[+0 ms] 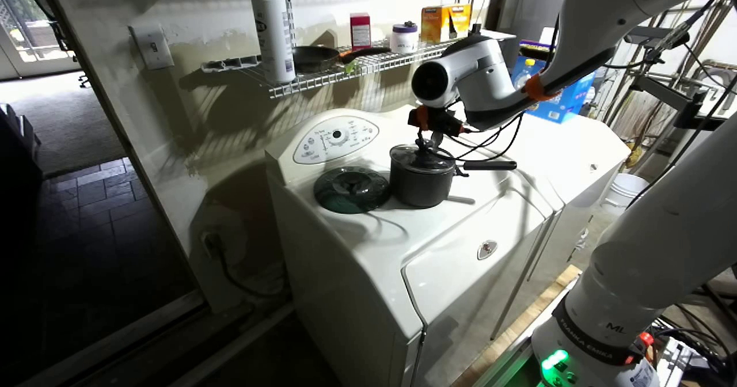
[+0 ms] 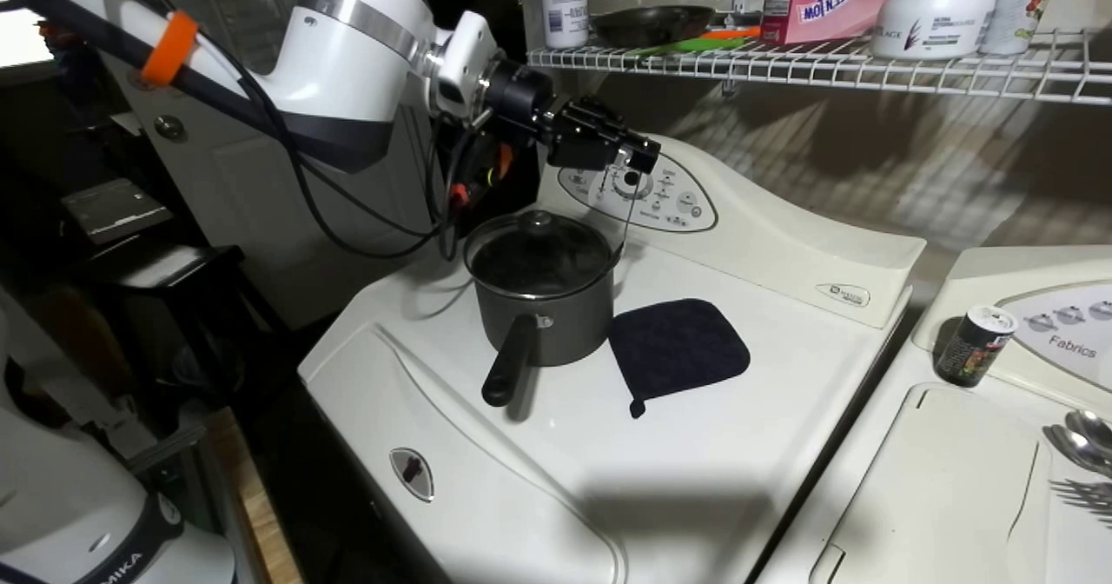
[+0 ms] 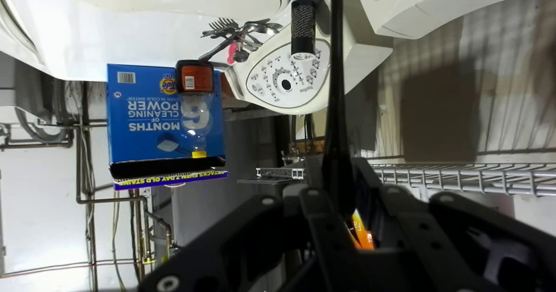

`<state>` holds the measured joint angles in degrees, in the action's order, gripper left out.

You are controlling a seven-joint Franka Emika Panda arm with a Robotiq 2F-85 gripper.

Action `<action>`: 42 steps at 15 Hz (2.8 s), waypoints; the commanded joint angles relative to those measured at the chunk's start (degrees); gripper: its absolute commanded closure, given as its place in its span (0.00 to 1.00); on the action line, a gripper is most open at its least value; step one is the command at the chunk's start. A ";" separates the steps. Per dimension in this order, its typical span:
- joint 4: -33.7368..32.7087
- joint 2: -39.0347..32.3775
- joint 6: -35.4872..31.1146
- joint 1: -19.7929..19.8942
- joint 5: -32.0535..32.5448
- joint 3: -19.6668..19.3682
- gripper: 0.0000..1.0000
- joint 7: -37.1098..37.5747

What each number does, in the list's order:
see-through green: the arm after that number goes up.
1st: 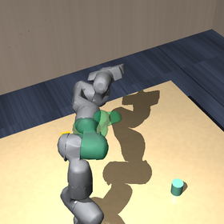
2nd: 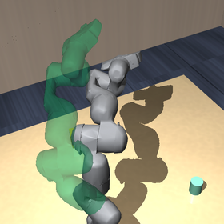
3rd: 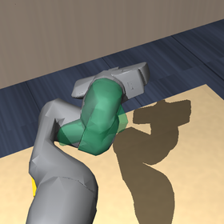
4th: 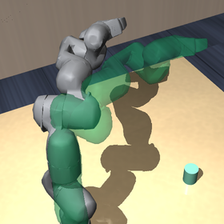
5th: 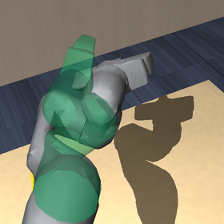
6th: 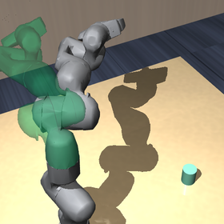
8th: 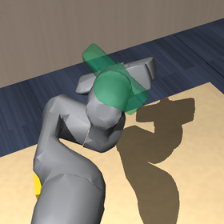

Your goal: Place the spoon in the pot

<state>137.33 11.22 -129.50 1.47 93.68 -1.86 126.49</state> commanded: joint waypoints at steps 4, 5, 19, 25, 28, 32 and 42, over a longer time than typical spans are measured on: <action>1.40 1.07 2.79 -0.93 1.48 0.50 0.95 2.28; 1.43 1.10 2.84 -0.94 1.52 0.49 0.95 2.26; 1.80 0.75 6.03 -1.82 4.22 1.50 0.95 4.59; 1.66 0.14 8.83 -2.27 4.97 2.08 0.95 5.94; 1.75 -0.09 9.77 -2.58 4.90 2.31 0.95 6.01; 1.84 -0.68 10.91 -2.99 5.07 2.55 0.95 6.35; 2.55 -1.63 13.79 -3.74 6.43 3.26 0.95 7.93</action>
<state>139.45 10.26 -117.75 -1.57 97.78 1.08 131.26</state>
